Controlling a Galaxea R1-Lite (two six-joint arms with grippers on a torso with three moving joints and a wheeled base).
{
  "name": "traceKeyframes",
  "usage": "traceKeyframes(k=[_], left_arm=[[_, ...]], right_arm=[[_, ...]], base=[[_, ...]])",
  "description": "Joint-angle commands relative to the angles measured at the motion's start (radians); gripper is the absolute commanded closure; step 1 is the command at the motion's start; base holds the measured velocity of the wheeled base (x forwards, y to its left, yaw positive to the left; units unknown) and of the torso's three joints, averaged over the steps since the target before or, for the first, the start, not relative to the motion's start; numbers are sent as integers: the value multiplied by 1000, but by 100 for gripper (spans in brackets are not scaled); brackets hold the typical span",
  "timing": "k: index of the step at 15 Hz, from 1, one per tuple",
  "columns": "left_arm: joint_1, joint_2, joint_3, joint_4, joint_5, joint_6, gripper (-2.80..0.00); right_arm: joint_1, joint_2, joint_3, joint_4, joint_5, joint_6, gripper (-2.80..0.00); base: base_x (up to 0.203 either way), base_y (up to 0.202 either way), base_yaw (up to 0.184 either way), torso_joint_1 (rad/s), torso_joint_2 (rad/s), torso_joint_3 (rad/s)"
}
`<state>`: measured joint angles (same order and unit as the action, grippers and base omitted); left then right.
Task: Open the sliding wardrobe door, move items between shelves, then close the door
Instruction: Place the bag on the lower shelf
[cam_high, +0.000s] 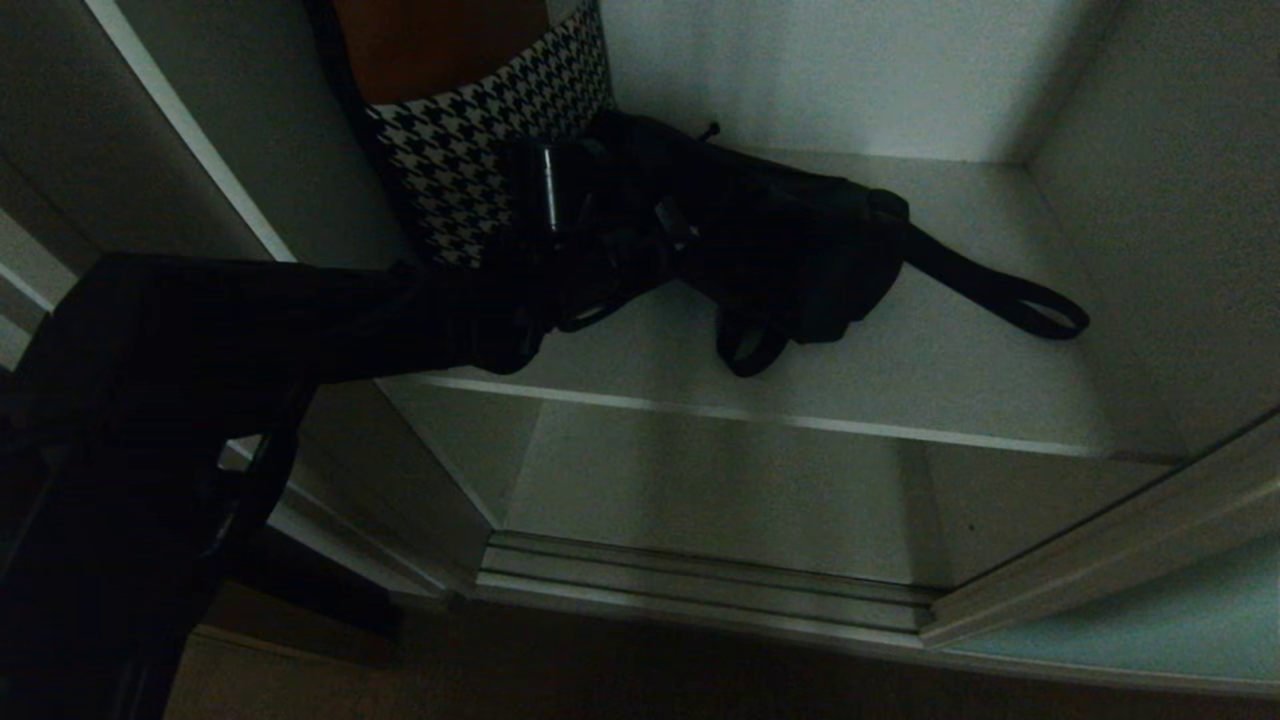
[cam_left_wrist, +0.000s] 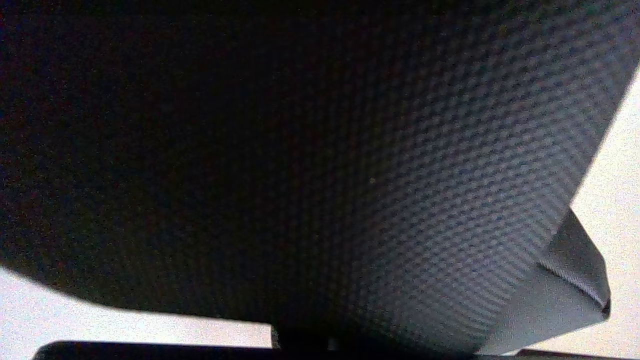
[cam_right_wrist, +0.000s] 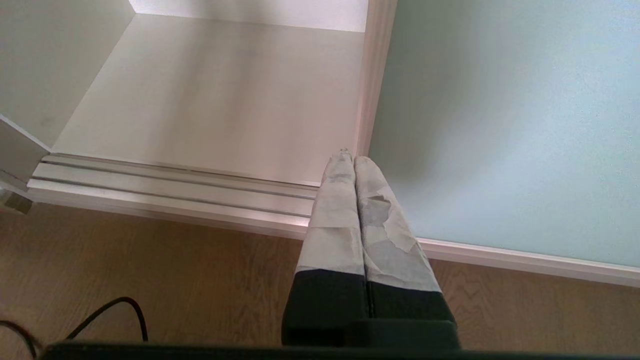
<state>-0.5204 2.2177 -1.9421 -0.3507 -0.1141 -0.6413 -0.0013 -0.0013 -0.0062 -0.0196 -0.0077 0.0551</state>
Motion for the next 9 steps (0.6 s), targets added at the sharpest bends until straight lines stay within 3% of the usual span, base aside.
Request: traceKeyframes(k=[1, 5, 9], left_arm=[[-7, -16, 2, 0, 18, 0, 0], [-24, -7, 2, -7, 83, 16, 0], [-33, -1, 2, -10, 94, 22, 0]], right_arm=[[0, 0, 0, 0, 0, 0, 0], [0, 0, 0, 0, 0, 0, 0], [0, 0, 0, 0, 0, 0, 0]], base=[[0, 0, 0, 0, 0, 0], [0, 0, 0, 0, 0, 0], [0, 0, 0, 0, 0, 0]])
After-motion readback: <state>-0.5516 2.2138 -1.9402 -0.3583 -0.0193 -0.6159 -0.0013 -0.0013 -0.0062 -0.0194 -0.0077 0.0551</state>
